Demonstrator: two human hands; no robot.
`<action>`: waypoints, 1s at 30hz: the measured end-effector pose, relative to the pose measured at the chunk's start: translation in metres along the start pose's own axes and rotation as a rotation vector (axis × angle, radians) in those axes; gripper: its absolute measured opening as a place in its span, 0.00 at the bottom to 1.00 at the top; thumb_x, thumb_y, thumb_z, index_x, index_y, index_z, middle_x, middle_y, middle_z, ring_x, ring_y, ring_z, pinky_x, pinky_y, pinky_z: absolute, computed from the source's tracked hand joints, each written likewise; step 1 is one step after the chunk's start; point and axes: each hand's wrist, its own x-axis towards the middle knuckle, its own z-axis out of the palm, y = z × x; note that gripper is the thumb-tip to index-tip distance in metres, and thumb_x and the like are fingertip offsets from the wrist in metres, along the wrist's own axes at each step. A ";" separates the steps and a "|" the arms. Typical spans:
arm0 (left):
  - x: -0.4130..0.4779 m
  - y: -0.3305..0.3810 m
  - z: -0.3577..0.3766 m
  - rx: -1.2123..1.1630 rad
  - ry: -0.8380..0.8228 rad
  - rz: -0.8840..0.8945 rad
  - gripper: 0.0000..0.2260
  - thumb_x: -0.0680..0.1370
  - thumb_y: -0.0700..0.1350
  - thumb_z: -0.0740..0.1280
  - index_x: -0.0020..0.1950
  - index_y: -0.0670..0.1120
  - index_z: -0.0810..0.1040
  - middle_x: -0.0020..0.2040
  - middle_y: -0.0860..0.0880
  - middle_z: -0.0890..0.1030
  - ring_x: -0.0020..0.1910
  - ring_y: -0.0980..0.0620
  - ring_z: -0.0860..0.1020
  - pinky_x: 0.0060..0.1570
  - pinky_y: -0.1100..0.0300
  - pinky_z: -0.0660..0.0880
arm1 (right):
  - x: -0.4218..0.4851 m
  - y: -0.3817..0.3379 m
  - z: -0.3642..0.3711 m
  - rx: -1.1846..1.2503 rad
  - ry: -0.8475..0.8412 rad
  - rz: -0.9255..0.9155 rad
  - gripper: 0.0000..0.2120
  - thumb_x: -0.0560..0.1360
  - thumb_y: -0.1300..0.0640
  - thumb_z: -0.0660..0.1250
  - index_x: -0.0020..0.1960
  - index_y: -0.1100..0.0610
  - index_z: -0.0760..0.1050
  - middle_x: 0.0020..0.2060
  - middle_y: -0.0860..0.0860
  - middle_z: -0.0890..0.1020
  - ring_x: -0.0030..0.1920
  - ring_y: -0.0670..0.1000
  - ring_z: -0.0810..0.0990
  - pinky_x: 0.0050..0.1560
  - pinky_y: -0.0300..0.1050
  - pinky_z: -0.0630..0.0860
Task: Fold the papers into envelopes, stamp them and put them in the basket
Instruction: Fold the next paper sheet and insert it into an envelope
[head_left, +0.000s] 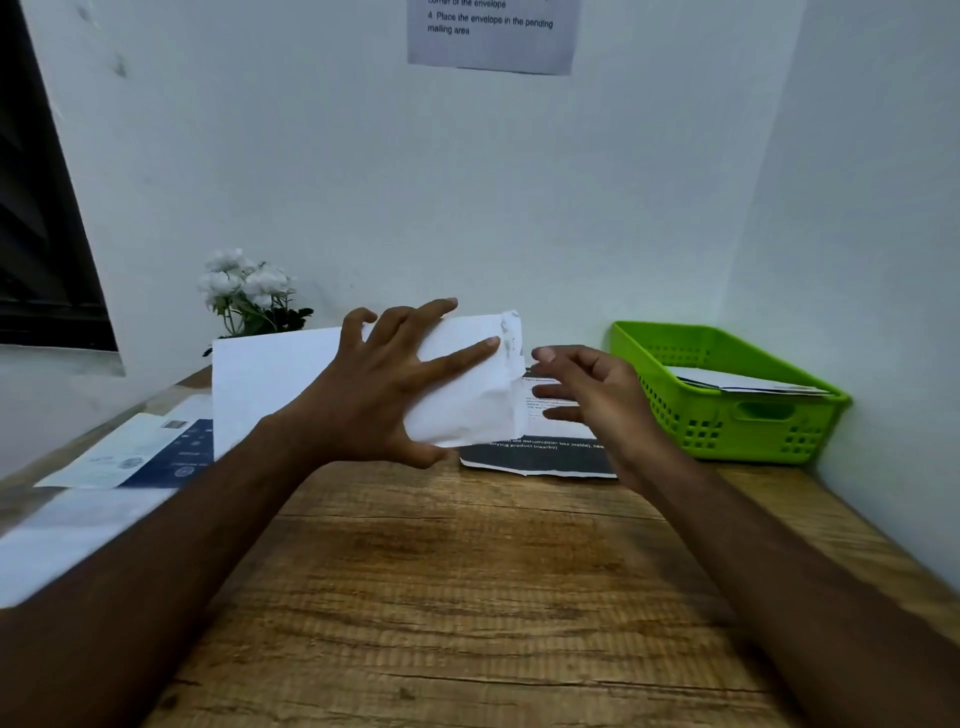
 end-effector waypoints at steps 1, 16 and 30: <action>0.000 0.000 0.001 0.001 -0.001 -0.003 0.46 0.62 0.72 0.64 0.77 0.59 0.54 0.75 0.41 0.58 0.68 0.39 0.63 0.61 0.39 0.60 | -0.001 0.000 0.000 0.024 -0.072 0.054 0.09 0.76 0.52 0.69 0.53 0.56 0.81 0.46 0.52 0.86 0.44 0.51 0.85 0.41 0.44 0.81; 0.003 0.005 0.003 -0.024 0.012 -0.023 0.47 0.61 0.70 0.68 0.77 0.60 0.55 0.76 0.41 0.56 0.69 0.38 0.62 0.60 0.42 0.65 | -0.003 0.004 0.006 -0.049 -0.017 -0.112 0.12 0.71 0.65 0.74 0.52 0.56 0.79 0.39 0.51 0.84 0.35 0.47 0.83 0.32 0.42 0.78; 0.002 0.011 -0.001 -0.010 0.061 0.086 0.45 0.64 0.68 0.69 0.77 0.56 0.56 0.77 0.40 0.54 0.71 0.39 0.60 0.66 0.40 0.58 | -0.006 -0.001 0.003 0.238 -0.119 0.059 0.09 0.72 0.60 0.73 0.52 0.58 0.80 0.43 0.52 0.86 0.41 0.50 0.85 0.38 0.43 0.79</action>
